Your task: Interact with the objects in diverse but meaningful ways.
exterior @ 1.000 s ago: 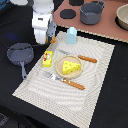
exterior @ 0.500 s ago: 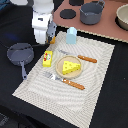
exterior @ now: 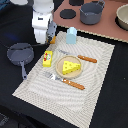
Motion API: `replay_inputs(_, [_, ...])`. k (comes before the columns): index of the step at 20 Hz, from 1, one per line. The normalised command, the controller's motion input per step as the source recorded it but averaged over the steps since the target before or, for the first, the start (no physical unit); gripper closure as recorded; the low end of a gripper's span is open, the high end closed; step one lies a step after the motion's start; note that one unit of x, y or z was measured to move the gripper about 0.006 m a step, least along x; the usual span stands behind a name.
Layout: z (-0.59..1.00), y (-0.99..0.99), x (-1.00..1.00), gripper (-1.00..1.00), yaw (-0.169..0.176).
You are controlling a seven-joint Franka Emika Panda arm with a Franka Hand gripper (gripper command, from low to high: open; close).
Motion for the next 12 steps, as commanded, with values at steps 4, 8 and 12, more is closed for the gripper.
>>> replay_inputs(4, [0.75, 0.01, 0.04, 1.00, -0.019])
replay_inputs(8, [0.66, -0.05, 0.44, 1.00, 0.000])
replay_inputs(12, [0.61, -0.24, 0.66, 1.00, -0.005])
